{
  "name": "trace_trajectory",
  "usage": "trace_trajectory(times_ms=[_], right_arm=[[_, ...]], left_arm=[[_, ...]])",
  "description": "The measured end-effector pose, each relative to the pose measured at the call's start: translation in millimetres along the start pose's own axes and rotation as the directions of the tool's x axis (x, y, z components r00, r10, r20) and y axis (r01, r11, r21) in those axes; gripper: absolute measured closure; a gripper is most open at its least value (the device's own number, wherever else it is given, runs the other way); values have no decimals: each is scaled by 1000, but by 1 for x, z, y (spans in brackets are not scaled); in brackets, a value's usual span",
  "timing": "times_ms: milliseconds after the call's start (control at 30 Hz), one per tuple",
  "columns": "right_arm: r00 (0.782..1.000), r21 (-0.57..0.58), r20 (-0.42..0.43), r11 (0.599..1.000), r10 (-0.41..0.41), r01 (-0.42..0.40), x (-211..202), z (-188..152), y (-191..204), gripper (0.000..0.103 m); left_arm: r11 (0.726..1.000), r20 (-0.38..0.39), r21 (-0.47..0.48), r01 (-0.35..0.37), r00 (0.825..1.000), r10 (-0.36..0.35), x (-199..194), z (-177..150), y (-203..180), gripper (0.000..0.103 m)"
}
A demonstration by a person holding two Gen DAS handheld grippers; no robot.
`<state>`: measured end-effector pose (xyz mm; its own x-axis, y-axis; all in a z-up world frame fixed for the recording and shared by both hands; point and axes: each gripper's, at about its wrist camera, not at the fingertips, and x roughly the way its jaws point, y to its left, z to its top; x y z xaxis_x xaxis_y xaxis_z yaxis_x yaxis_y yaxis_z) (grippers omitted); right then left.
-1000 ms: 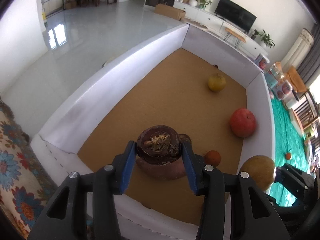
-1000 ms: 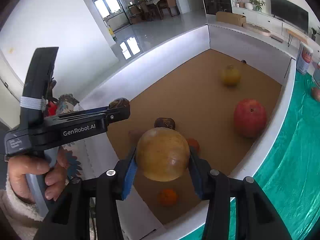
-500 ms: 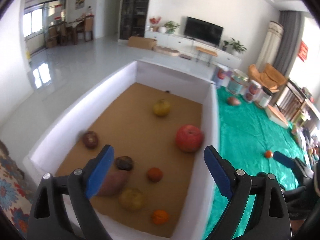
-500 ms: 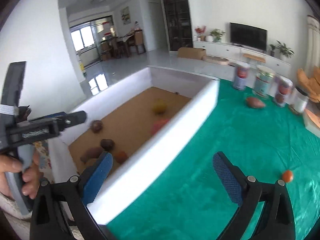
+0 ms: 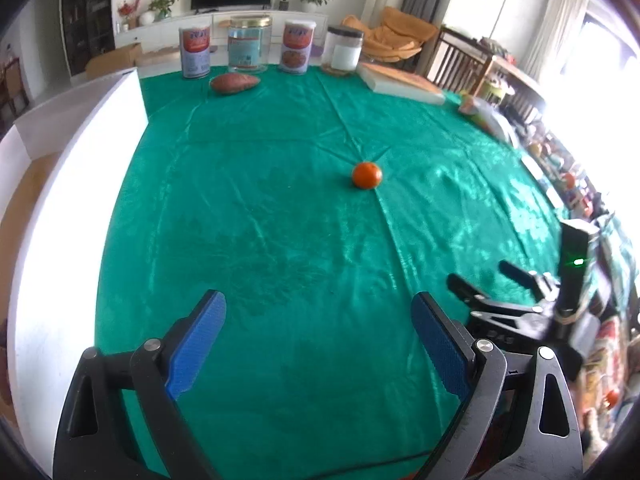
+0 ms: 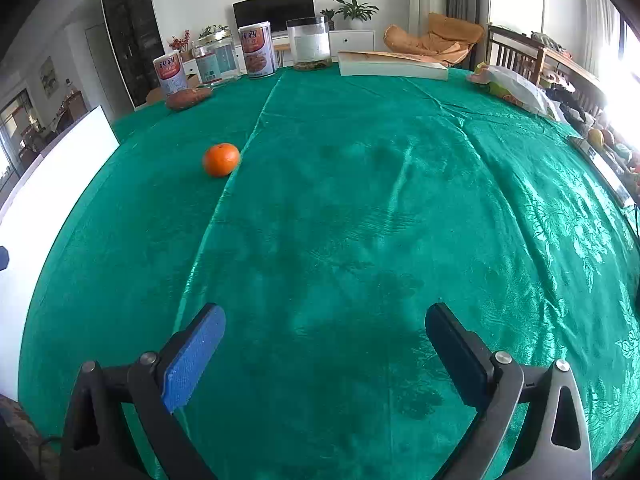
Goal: Organize fruits
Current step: 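Withdraw both tools from the box back over the table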
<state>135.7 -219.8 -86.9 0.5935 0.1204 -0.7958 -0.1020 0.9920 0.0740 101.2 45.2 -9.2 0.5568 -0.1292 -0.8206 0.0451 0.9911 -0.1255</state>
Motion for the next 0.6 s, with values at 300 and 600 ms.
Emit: trace_trajectory(times_ms=[300,600], right_arm=[[1000,-28,-19,999,-24,24,2,-7,14,2],[998,-44,-47,998,-51,49,7,-5,20,0]], left_arm=[[984,-62,-53,-168,984,165,66,1,50,8],[964,32,-123,-235,970,241,75,1,88,2]])
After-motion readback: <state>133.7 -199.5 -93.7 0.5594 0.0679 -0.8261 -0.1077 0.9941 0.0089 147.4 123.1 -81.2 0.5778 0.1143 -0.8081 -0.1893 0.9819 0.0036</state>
